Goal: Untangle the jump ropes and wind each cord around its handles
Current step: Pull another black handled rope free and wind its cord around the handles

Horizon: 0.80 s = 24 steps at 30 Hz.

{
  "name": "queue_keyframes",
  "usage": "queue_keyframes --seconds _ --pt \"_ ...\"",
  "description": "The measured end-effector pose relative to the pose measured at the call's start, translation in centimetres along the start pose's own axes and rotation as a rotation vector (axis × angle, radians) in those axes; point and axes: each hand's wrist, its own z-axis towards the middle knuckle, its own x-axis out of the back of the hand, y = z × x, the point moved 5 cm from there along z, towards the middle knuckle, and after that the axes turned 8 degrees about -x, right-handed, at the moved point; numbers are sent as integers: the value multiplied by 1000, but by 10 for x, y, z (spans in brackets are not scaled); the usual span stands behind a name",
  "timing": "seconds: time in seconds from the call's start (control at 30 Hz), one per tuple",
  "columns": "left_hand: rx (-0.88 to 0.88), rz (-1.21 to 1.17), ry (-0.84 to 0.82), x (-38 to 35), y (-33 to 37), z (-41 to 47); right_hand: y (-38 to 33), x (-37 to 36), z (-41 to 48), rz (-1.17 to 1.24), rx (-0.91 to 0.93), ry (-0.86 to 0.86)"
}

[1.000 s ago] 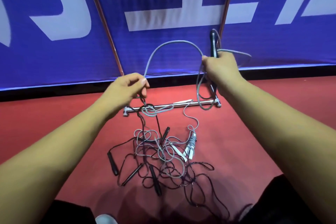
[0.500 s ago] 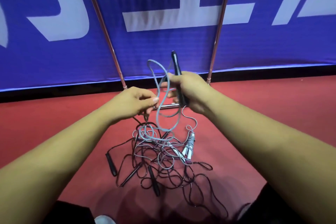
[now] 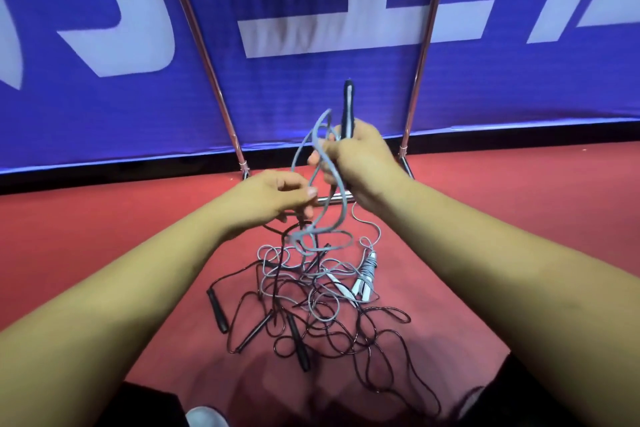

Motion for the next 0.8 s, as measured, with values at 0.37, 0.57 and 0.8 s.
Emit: queue_keyframes --seconds 0.37,0.57,0.8 --pt "191 376 -204 9 -73 -7 -76 72 3 183 331 45" --pt "13 -58 88 25 -9 -5 -51 71 12 -275 154 136" --pt "34 40 84 20 12 -10 -1 18 -5 -239 -97 -246"
